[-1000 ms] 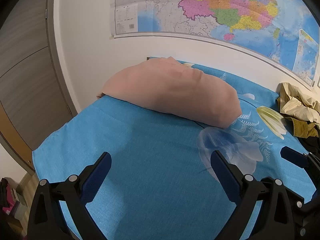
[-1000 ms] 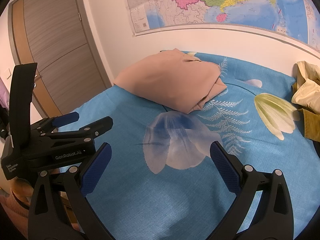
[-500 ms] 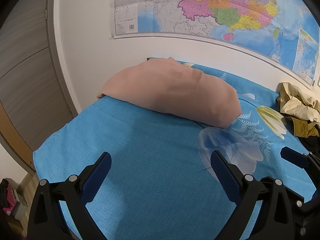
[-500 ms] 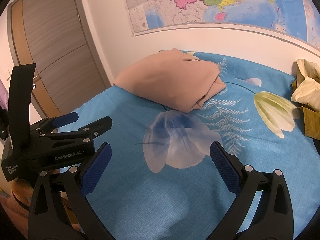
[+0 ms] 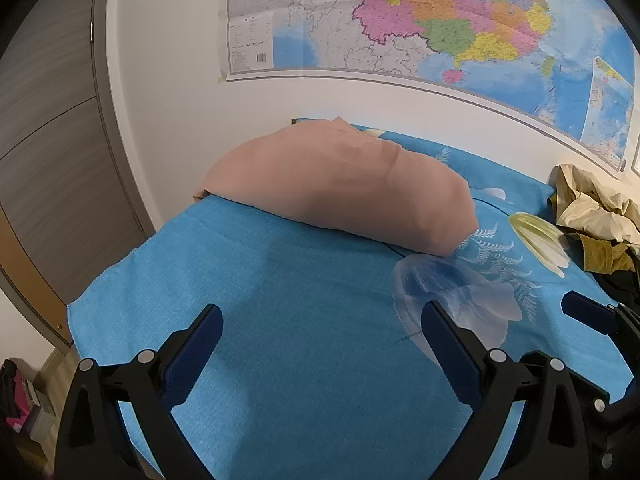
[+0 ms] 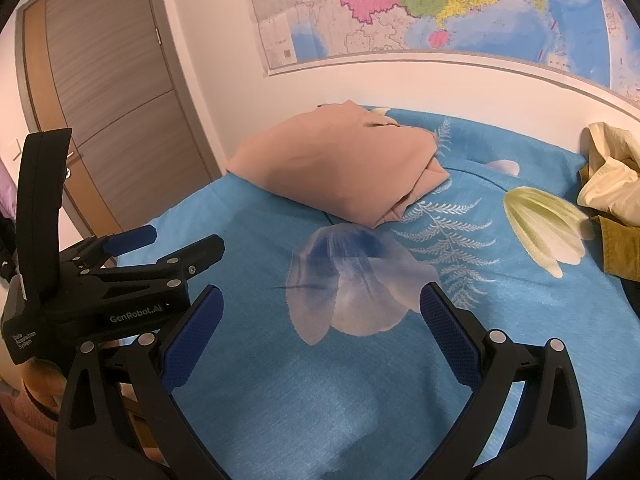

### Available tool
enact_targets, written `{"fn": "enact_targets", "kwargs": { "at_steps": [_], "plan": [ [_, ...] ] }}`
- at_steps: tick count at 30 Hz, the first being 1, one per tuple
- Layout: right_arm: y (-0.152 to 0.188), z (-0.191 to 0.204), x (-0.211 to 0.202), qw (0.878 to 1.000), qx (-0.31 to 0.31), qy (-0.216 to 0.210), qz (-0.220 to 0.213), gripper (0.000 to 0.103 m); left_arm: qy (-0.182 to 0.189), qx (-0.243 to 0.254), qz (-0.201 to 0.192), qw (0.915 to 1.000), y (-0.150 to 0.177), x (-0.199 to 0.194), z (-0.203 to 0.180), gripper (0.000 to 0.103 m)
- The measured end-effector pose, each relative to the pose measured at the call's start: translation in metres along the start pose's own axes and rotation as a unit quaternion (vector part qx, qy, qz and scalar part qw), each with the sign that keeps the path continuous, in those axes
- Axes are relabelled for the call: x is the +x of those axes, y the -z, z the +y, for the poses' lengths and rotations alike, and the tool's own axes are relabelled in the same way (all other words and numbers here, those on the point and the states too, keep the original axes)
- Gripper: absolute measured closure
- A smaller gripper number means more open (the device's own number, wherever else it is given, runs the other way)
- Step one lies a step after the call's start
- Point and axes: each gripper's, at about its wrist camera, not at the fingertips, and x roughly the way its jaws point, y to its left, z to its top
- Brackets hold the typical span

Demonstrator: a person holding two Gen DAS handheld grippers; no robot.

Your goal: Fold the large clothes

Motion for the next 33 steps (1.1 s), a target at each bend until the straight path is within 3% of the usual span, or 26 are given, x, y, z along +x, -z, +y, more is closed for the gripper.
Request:
{"fn": "enact_targets", "kwargs": {
  "at_steps": [33],
  "plan": [
    [0.007,0.006,-0.018,1.0,0.0,0.007,-0.015,0.006,0.007,0.007,-0.011,0.9999,0.004,-0.015,-0.004,0.007]
  ]
}}
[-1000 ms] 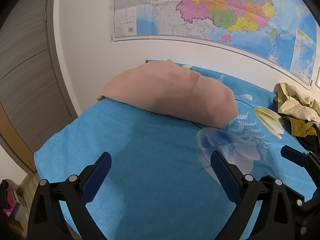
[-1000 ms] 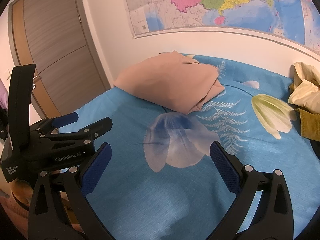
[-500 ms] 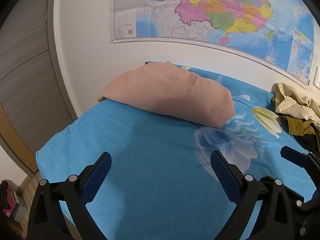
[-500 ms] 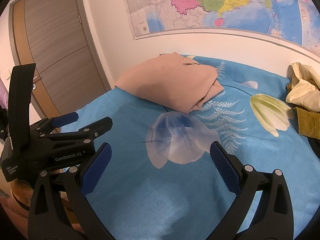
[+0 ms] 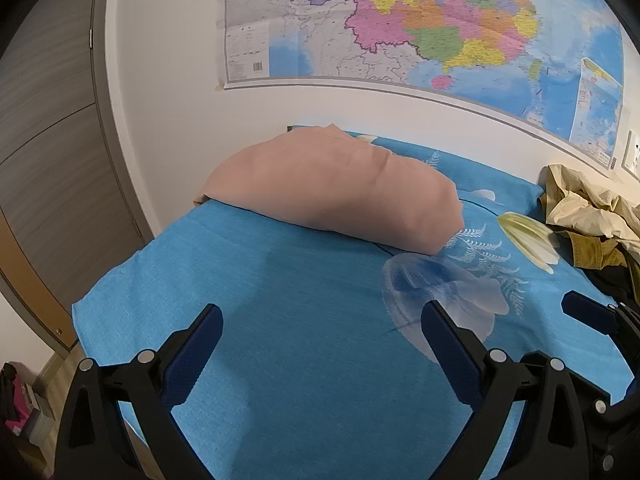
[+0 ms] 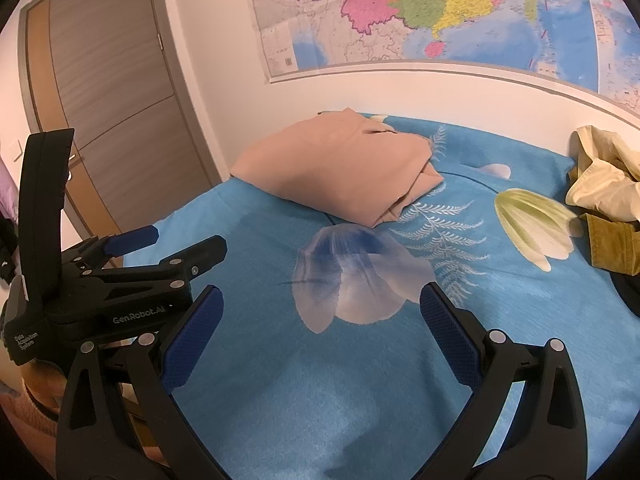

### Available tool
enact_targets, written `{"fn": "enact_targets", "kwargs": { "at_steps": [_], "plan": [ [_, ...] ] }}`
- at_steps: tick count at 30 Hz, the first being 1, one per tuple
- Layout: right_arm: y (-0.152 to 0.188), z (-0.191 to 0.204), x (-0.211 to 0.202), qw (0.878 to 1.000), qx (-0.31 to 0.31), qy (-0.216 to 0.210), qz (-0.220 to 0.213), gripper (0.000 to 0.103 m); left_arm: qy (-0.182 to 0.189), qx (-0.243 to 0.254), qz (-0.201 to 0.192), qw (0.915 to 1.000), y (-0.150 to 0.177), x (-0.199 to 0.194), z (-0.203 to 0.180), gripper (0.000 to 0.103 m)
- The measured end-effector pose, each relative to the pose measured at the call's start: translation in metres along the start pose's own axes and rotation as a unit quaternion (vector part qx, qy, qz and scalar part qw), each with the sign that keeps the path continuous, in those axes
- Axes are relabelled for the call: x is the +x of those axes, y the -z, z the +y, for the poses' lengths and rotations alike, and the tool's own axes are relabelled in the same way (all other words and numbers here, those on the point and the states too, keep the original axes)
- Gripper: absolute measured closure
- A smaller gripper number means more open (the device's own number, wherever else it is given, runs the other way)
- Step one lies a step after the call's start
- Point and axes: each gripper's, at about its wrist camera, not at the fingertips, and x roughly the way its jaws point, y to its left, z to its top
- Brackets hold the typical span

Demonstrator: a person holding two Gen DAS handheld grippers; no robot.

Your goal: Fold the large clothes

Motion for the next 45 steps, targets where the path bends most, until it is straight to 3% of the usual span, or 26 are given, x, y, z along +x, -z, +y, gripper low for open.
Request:
{"fn": "enact_targets", "kwargs": {
  "at_steps": [33,40,45],
  "plan": [
    [0.0,0.001,0.0,1.0,0.001,0.0,0.0,0.006,-0.004,0.001,0.004,1.0,0.002,0.003,-0.001,0.007],
    [0.002,-0.003,0.001,1.0,0.006,0.0,0.001,0.006,-0.011,0.015,-0.011,0.9998,0.004,0.002,-0.005,0.007],
    [0.004,-0.006,0.002,1.0,0.008,0.001,0.003,0.006,-0.005,0.009,0.009,0.9999,0.003,0.009,-0.007,0.007]
  ]
}}
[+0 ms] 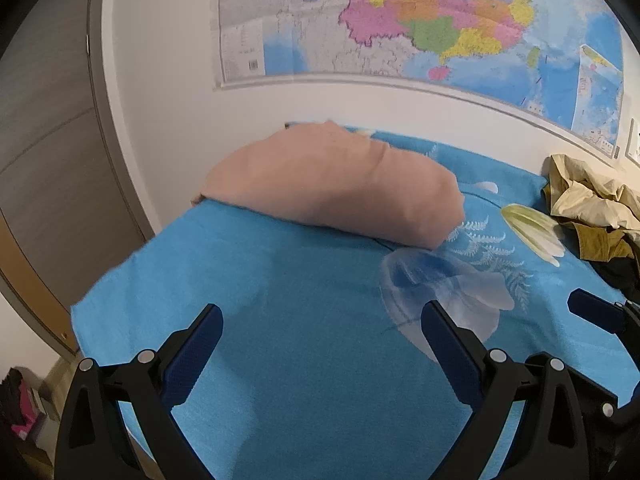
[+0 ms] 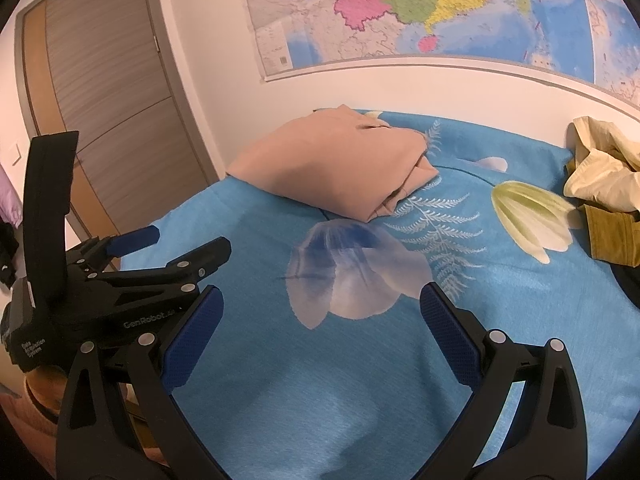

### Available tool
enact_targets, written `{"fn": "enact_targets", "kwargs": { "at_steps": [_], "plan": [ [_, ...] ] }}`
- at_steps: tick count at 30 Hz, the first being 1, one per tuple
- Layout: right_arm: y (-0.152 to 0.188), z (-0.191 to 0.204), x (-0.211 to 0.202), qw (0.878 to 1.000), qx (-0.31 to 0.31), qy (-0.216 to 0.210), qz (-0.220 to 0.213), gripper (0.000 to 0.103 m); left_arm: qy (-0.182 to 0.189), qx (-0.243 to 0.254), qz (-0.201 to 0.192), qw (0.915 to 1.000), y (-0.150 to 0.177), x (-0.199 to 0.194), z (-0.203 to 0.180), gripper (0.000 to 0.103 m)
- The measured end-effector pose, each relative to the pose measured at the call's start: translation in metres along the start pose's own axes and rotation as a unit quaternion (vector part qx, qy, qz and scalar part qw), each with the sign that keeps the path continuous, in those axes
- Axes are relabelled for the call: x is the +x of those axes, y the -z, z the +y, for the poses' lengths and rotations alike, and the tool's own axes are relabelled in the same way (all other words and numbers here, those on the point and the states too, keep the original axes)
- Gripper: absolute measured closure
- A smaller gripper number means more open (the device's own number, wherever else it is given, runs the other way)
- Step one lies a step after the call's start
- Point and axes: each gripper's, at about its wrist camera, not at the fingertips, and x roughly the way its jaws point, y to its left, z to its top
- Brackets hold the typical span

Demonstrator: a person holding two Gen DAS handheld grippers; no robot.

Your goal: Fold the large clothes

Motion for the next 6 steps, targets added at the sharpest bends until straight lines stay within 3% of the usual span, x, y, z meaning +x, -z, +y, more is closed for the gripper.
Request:
{"fn": "enact_targets", "kwargs": {
  "at_steps": [6],
  "plan": [
    [0.0023,-0.007,-0.0041,1.0,0.01,0.004,-0.002,0.006,0.026,-0.013,0.017,0.9994,0.0008,0.0054,-0.0038,0.007]
  ]
}}
